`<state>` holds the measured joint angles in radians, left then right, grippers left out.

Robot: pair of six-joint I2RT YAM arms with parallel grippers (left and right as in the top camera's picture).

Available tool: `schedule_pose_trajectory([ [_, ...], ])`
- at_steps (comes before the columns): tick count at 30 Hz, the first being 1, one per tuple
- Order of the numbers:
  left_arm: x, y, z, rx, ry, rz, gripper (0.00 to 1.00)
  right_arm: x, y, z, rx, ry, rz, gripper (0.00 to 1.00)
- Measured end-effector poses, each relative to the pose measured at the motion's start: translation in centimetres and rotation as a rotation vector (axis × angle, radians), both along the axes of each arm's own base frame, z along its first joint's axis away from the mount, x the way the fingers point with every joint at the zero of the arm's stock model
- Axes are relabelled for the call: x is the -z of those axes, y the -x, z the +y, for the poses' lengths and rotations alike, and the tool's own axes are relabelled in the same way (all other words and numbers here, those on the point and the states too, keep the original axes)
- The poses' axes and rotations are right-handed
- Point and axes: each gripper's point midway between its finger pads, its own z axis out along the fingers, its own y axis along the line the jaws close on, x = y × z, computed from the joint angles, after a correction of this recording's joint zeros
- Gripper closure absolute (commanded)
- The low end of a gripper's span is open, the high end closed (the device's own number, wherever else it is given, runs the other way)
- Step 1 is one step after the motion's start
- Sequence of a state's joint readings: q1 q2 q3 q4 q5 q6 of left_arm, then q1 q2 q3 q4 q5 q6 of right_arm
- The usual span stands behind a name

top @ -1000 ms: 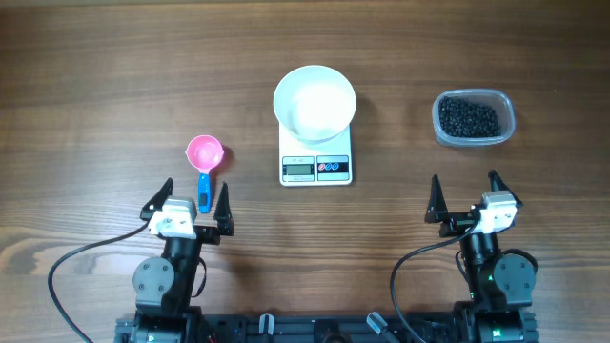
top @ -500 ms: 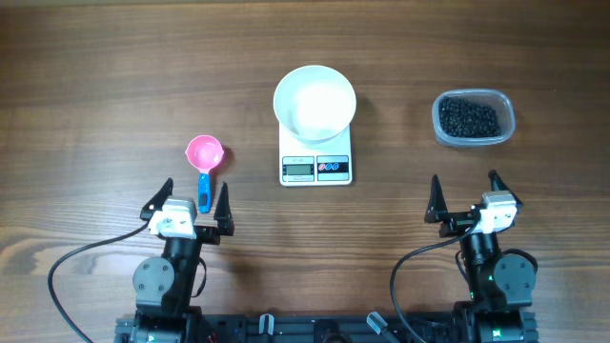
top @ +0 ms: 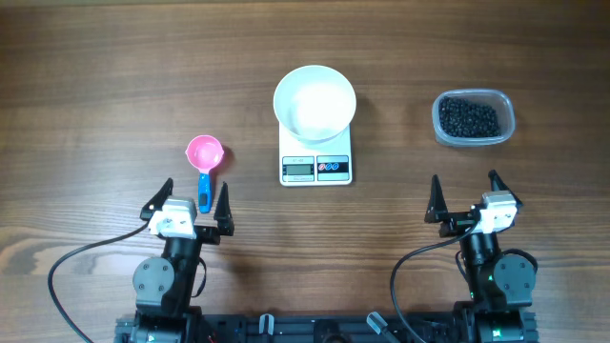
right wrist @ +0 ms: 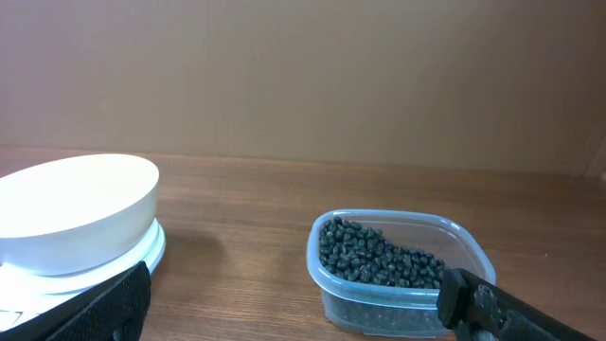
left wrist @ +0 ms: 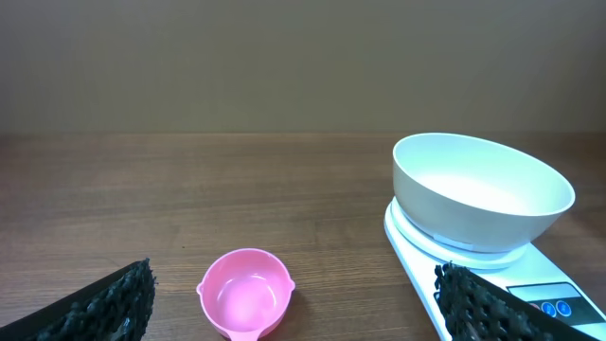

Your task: Scoop item into bowl and weigh 150g on scale

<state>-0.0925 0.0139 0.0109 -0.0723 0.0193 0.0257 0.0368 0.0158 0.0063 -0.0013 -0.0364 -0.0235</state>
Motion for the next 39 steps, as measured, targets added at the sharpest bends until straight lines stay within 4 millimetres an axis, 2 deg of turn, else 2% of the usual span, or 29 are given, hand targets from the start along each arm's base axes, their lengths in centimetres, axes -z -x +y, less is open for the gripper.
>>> schedule_pose_trajectory([
  [5,0.0,0.0,-0.2,0.012,0.02,0.001,0.0,0.0,0.0,0.0,0.0,0.0,0.0,0.0],
  [10,-1.8,0.7,-3.6,0.199,0.297,-0.011,0.0,0.0,0.0,0.0,0.0,0.0,0.0,0.0],
  [13,-4.7,1.4,-4.9,0.302,0.409,-0.092,0.0,0.0,0.0,0.0,0.0,0.0,0.0,0.0],
  [15,-8.2,2.4,-5.5,0.371,0.423,-0.21,0.0,0.0,0.0,0.0,0.0,0.0,0.001,0.0],
  [18,-11.4,3.6,-5.9,0.409,0.434,-0.228,0.0,0.0,0.0,0.0,0.0,0.0,0.001,0.0],
  [21,-14.7,5.4,-5.7,0.398,0.424,-0.172,0.0,0.1,0.0,0.0,0.0,0.0,0.004,0.0],
  [23,-15.4,7.1,-4.7,0.306,0.414,-0.007,0.0,0.1,0.0,0.0,0.0,0.0,0.006,0.0],
  [25,-15.2,8.0,-3.7,0.222,0.402,0.138,0.0,0.1,0.0,0.0,0.0,0.0,0.006,0.0],
  [28,-13.0,8.5,-2.9,0.116,0.379,0.406,0.0,0.1,0.0,0.0,0.0,0.0,0.005,0.0],
  [31,-10.4,6.5,-2.8,0.062,0.364,0.604,0.0,0.1,0.0,0.0,0.0,0.0,0.005,0.0],
  [35,-7.9,3.8,-2.8,0.013,0.363,0.742,0.0,0.1,0.0,0.0,0.0,0.0,0.005,0.0],
  [37,-6.9,2.8,-1.9,-0.084,0.398,0.784,0.0,0.1,0.0,0.0,0.0,0.0,0.006,0.0],
  [39,-5.2,1.6,0.1,-0.257,0.421,0.831,0.0,0.1,0.0,0.0,0.0,0.0,0.006,0.0],
])
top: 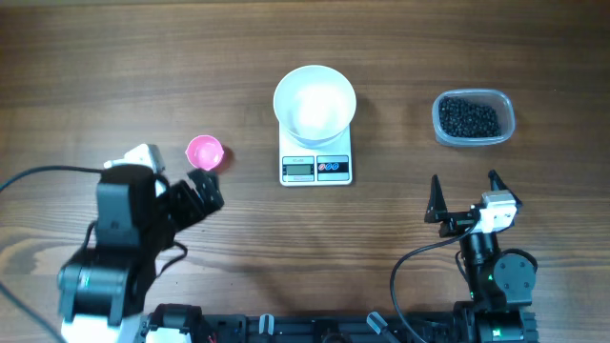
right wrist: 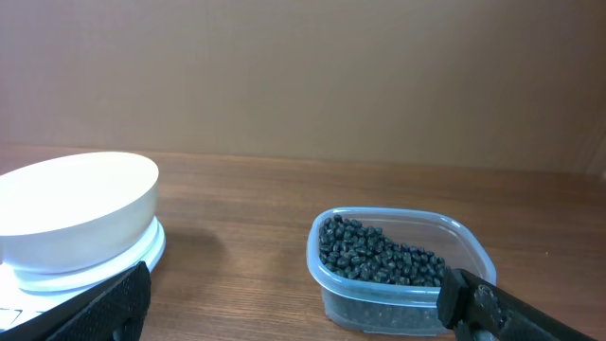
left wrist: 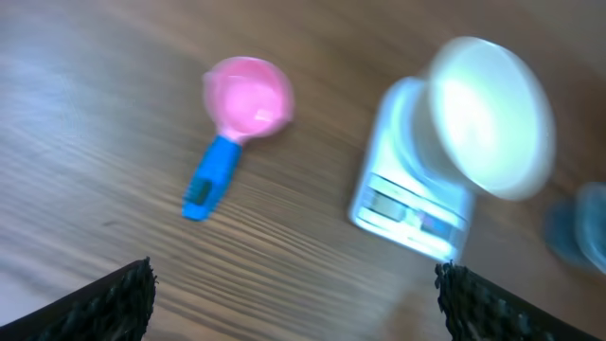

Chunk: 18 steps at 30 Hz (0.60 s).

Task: Scoop item into bowl and weigh 150g on scale
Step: 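Reach left gripper to the pink scoop and grasp its blue handle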

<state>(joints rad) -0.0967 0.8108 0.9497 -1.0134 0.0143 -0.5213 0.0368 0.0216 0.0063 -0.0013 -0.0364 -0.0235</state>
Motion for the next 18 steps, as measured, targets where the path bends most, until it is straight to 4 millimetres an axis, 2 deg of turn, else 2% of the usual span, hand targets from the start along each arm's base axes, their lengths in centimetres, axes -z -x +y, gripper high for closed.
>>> schedule_pose_trajectory([
  [3,2.6,-1.1,2.2,-0.12,-0.071,0.116,0.0,0.0,0.0,0.0,0.0,0.0,0.0,0.01],
  [6,5.5,-1.8,3.2,-0.157,-0.125,0.246,0.0,0.0,0.0,0.0,0.0,0.0,0.0,0.01],
  [9,8.6,-2.5,3.5,-0.144,-0.155,0.374,0.0,0.0,0.0,0.0,0.0,0.0,0.0,0.0],
  [13,12.3,-3.9,2.9,-0.032,-0.125,0.48,0.02,0.0,0.0,0.0,0.0,0.0,0.0,0.0],
  [18,13.7,-5.3,2.2,0.1,-0.005,0.467,0.03,0.0,0.0,0.0,0.0,0.0,0.0,0.0],
])
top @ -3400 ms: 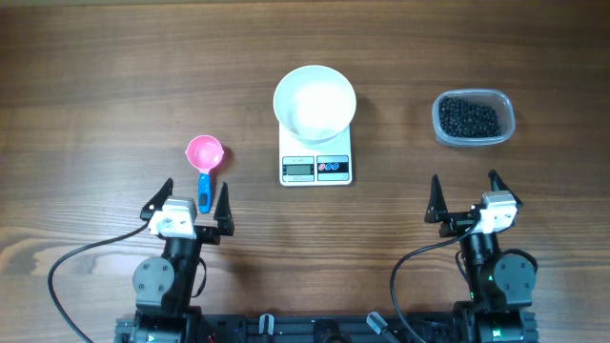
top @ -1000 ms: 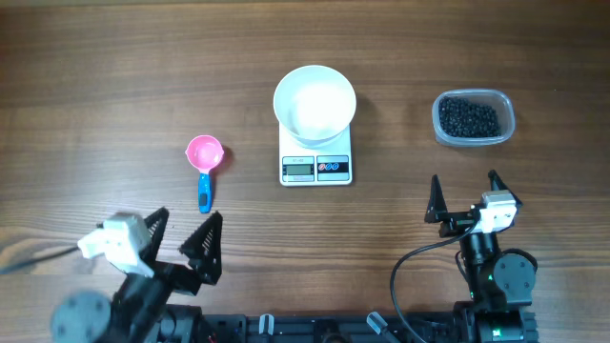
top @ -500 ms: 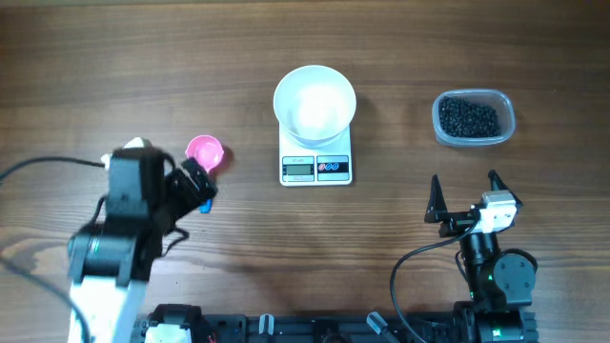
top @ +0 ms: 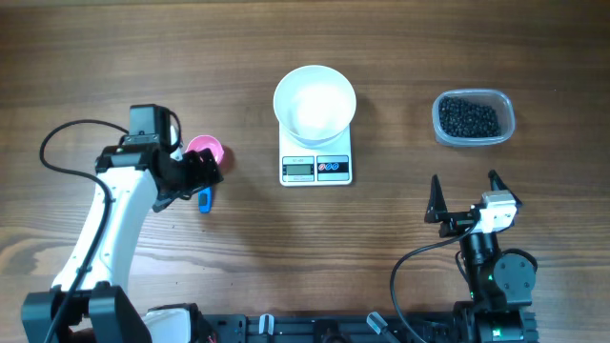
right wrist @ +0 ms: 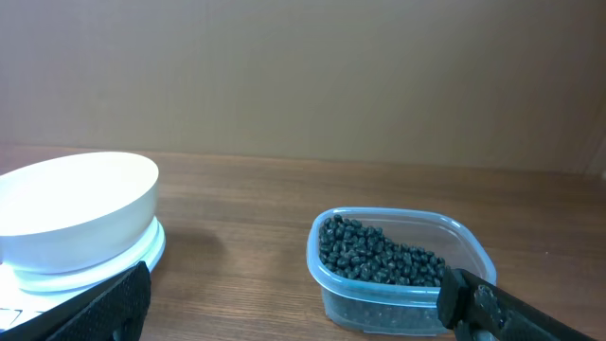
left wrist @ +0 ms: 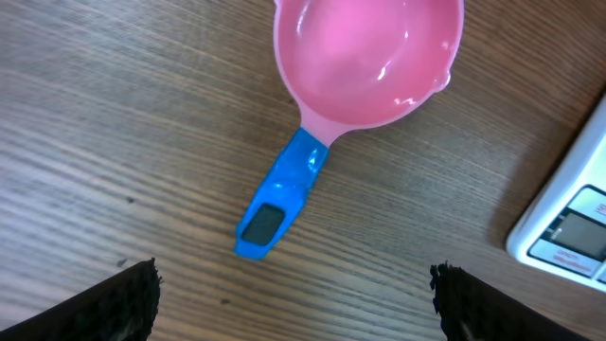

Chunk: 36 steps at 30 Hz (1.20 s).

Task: Scoop item into bowl and weigh 150g on scale
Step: 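Reach left gripper to the pink scoop and grasp its blue handle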

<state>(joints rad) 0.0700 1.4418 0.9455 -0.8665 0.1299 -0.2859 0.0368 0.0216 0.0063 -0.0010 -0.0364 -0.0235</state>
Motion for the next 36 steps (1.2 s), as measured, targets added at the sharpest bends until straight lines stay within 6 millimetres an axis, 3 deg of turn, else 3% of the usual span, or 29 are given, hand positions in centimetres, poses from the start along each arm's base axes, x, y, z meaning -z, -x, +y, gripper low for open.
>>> schedule_pose_trajectory([
  [6,2.6,0.7,-0.3,0.048,0.089,-0.021,0.02,0.0,0.0,0.0,0.0,0.0,0.0,0.0],
  [14,3.1,-0.5,-1.1,0.094,0.148,-0.094,0.0,0.0,0.0,0.0,0.0,0.0,0.0,0.0],
  [17,4.6,-0.8,-1.1,0.103,0.156,-0.067,0.0,0.0,0.0,0.0,0.0,0.0,0.0,0.01],
  [20,6.1,-0.7,-1.2,0.112,0.166,-0.029,0.05,0.0,0.0,0.0,0.0,0.0,0.0,0.0],
  [24,6.3,-0.9,-1.4,0.146,0.173,-0.038,0.11,0.0,0.0,0.0,0.0,0.0,0.0,0.01],
  [27,6.3,-1.1,-1.6,0.163,0.186,-0.045,0.29,0.0,0.0,0.0,0.0,0.0,0.001,0.0],
  [29,6.4,-1.4,-1.8,0.172,0.201,-0.051,0.35,0.0,0.0,0.0,0.0,0.0,0.001,0.0],
  [36,6.6,-1.7,-2.1,0.182,0.224,-0.059,0.44,0.0,0.0,0.0,0.0,0.0,0.001,0.0],
])
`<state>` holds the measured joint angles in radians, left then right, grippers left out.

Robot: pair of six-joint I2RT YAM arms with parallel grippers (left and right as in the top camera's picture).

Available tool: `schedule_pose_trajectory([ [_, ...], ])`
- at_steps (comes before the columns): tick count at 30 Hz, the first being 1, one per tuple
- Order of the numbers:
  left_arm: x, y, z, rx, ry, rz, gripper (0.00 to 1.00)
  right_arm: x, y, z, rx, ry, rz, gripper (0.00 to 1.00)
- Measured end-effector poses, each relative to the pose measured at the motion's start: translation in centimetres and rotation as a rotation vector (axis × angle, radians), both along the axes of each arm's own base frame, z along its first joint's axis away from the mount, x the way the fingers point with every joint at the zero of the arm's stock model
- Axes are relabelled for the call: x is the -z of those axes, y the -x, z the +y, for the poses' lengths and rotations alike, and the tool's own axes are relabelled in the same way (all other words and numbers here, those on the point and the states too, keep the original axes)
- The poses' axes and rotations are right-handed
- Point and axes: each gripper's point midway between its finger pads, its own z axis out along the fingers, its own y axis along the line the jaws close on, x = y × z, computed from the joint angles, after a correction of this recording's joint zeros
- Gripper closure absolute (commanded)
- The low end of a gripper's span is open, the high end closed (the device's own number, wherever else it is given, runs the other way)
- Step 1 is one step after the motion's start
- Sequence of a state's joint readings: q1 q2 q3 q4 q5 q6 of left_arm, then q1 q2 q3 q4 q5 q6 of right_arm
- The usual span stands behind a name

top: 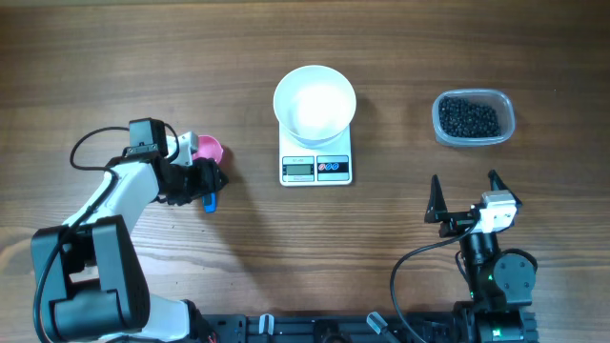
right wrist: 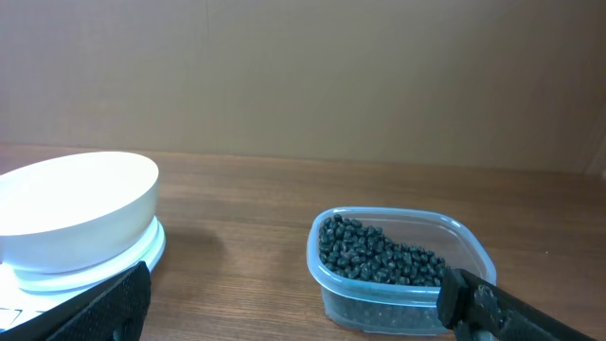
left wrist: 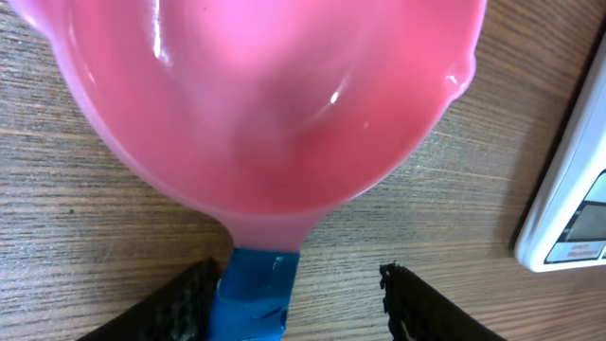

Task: Scoop item into bowl and weigh 150g on scale
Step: 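Reach left gripper to the pink scoop and grasp its blue handle, then lift the pink scoop with left gripper toward the right gripper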

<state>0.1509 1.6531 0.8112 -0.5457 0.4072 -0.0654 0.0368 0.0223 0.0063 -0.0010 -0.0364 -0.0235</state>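
Observation:
The pink scoop [top: 209, 150] with its blue handle [top: 210, 202] lies on the table left of the scale. My left gripper [top: 203, 179] is down over it and open. In the left wrist view the pink cup [left wrist: 265, 104] fills the frame. My left gripper [left wrist: 298, 296] straddles the blue handle [left wrist: 254, 298], with the left finger against the handle and the right finger apart from it. The white bowl [top: 315, 100] sits empty on the white scale [top: 316, 168]. A clear tub of dark beans [top: 474, 118] stands at the right. My right gripper [top: 465, 186] rests open near the front edge.
In the right wrist view, the bowl [right wrist: 76, 204] is at the left and the bean tub [right wrist: 393, 270] is ahead, between the fingers of my right gripper [right wrist: 294, 303]. The left arm's cable loops over the table at the left.
My left gripper has come down from above the scoop to table level. Its fingers stand closer together on either side of the blue handle. The right arm has not moved.
Both grippers first rested open near the front edge, the scoop lying ahead of the left one. Then the left arm was raised and turned toward the scoop, then hung over it. Now it straddles the handle. Bowl, scale, beans and right arm stayed put.

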Motion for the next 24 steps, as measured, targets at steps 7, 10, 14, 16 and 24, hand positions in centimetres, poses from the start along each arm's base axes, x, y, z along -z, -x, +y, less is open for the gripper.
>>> schedule_pose_trajectory([
  [7,0.43,0.1,0.0,0.0,0.0,0.006,0.71,0.01,0.0,0.0,0.0,0.0,0.0,0.0],
  [10,0.64,0.18,0.01,0.0,-0.001,0.009,0.78,0.01,0.0,0.0,0.0,0.0,0.0,0.0],
  [14,0.7,0.25,-0.01,0.001,0.0,0.013,0.89,0.01,0.0,0.0,0.0,0.0,0.0,0.0],
  [16,0.73,0.28,-0.01,0.0,0.0,0.014,0.94,0.01,0.0,0.0,0.0,0.0,0.0,0.0],
  [24,0.37,0.89,-0.58,0.005,0.033,0.035,0.96,0.01,0.0,0.0,0.0,0.0,0.0,0.0],
])
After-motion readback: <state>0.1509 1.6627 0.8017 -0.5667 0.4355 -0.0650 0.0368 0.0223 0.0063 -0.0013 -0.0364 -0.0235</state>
